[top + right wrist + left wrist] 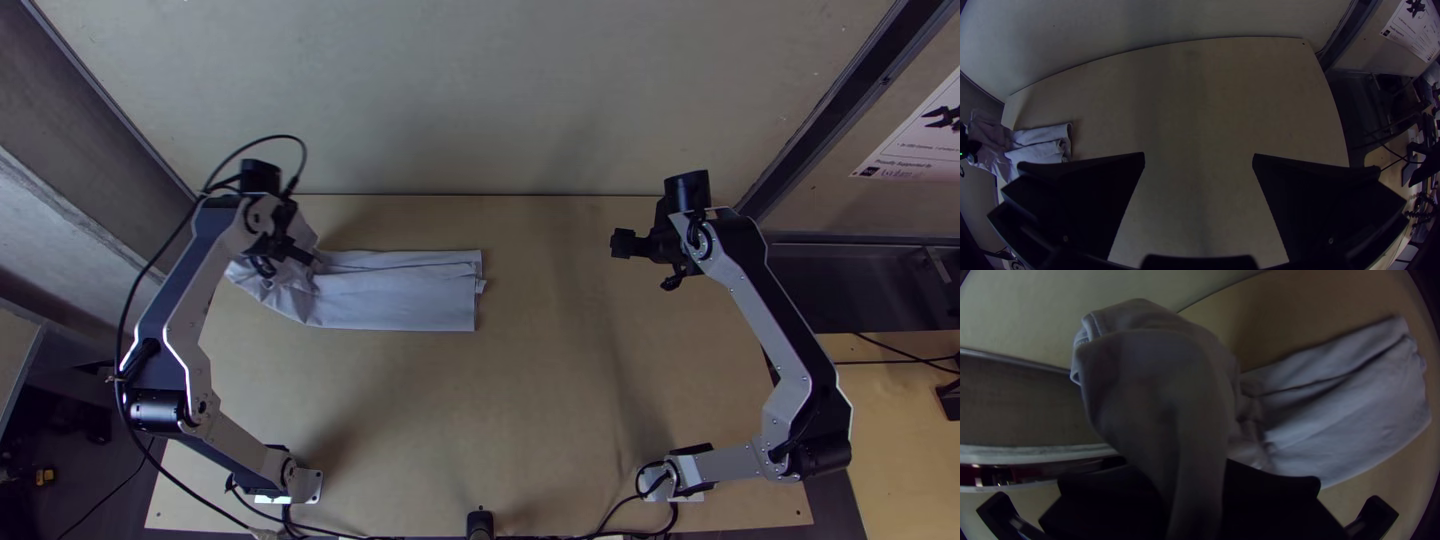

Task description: Fold the t-shirt

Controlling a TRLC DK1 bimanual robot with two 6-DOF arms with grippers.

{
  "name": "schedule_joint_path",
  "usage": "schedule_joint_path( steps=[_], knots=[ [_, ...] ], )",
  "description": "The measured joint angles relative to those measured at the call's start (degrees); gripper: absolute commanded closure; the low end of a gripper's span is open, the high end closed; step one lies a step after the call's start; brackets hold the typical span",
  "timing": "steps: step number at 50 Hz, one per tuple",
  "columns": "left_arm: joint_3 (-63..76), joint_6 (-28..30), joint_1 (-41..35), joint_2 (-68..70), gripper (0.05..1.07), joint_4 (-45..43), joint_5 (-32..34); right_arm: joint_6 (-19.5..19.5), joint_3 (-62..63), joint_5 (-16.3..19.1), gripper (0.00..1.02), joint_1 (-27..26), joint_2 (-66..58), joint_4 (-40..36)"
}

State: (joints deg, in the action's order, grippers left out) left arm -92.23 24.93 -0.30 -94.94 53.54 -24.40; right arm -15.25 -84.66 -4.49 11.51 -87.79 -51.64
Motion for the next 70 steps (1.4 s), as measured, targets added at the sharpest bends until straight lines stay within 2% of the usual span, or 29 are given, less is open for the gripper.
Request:
schedule_joint_path(
  steps=[12, 37, 38, 39, 44, 46, 48, 52, 58, 63, 68, 70],
  knots=[
    [-0.59, -6.19, -11.19, -0.74, 1.05, 6.64, -6.38, -0.74, 0.52, 0.00, 0.03, -1.20, 1.07, 0.17],
    [-14.40, -19.28, -27.78, -15.98, 1.03, 16.13, -6.73, -0.81, 4.61, 0.00, 0.03, -3.82, 2.84, 1.75],
    [-15.02, -19.74, -28.30, -16.61, 1.01, 16.48, -6.73, -0.83, 4.70, 0.00, 0.03, -3.82, 2.84, 1.77],
    [-15.54, -20.17, -28.79, -17.25, 0.95, 16.72, -6.73, -0.81, 4.79, 0.00, 0.03, -3.82, 2.86, 1.77],
    [-18.21, -22.23, -30.84, -20.26, 0.33, 17.86, -6.73, -0.83, 4.92, 0.00, 0.03, -4.07, 2.93, 1.95],
    [-19.12, -22.71, -31.61, -21.11, 0.21, 18.18, -6.54, -0.83, 5.16, 0.00, 0.03, -4.13, 3.06, 2.25],
    [-19.96, -23.12, -32.28, -21.86, 0.18, 18.69, -5.75, -0.83, 5.53, 0.00, 0.03, -4.22, 3.17, 2.54],
    [-23.17, -24.52, -33.59, -23.69, 0.18, 19.93, -1.70, -0.83, 6.40, 0.00, 0.03, -4.44, 3.21, 3.17],
    [-32.02, -28.83, -35.50, -28.28, 0.18, 21.05, 9.29, -0.83, 7.72, 0.00, 0.03, -4.48, 3.28, 3.23],
    [-37.88, -33.03, -36.76, -32.02, 0.18, 19.39, 21.14, -0.81, 8.24, 0.00, 0.03, -4.59, 3.39, 3.39],
    [-39.56, -37.90, -37.46, -34.32, 0.18, 15.91, 38.62, -0.81, 8.24, 0.00, 0.03, -5.16, 3.61, 3.76],
    [-40.19, -39.36, -37.92, -35.17, 0.14, 15.80, 42.51, -0.81, 8.24, 0.00, 0.03, -5.57, 3.72, 3.89]
  ],
)
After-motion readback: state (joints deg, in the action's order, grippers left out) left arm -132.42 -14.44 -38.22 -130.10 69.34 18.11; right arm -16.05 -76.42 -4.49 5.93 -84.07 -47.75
